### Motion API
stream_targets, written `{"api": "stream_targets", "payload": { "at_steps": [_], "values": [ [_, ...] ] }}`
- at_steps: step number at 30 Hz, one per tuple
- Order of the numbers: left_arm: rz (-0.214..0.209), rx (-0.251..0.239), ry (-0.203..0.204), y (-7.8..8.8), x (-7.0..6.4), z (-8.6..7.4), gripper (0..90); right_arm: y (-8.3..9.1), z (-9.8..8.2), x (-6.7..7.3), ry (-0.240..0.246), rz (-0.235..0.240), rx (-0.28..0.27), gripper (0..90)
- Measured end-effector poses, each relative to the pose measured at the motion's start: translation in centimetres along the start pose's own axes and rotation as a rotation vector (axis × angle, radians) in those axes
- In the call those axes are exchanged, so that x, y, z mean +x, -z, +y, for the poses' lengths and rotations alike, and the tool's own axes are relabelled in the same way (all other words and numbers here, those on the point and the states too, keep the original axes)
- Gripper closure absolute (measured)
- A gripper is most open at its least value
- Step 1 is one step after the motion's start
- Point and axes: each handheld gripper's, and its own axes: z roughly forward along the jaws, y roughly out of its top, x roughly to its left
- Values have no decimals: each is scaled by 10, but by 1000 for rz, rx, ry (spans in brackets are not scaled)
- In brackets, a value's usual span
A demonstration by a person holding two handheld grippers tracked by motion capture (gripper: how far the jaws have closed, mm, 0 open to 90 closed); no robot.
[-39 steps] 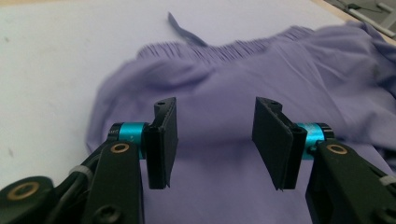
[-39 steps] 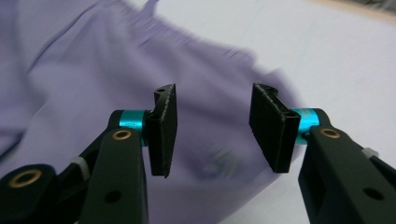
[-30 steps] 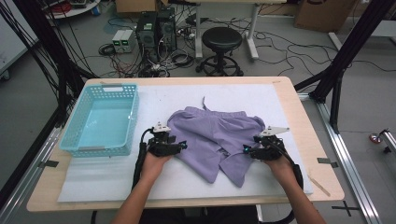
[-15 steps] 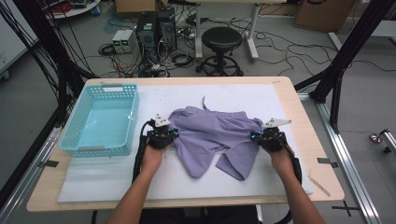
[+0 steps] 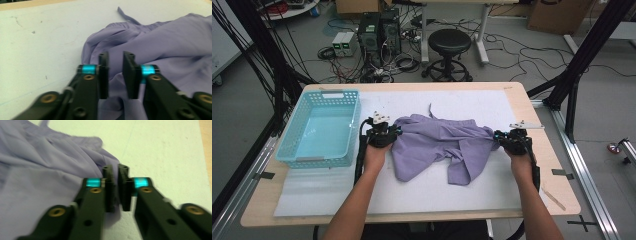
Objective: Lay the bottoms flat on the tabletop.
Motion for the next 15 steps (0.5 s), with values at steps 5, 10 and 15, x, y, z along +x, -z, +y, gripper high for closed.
{"api": "stream_targets", "payload": {
  "at_steps": [5, 10, 15],
  "values": [
    [-94, -29, 15, 12, -4, -4, 513, 16, -1, 16, 41, 61, -42, 590],
    [-158, -67, 13, 23, -13, -17, 479, 11, -6, 50, 44, 237, 10, 488],
    [-178, -82, 7, 32, -18, -22, 479, -2, -5, 84, 127, 275, 55, 498]
  ]
}}
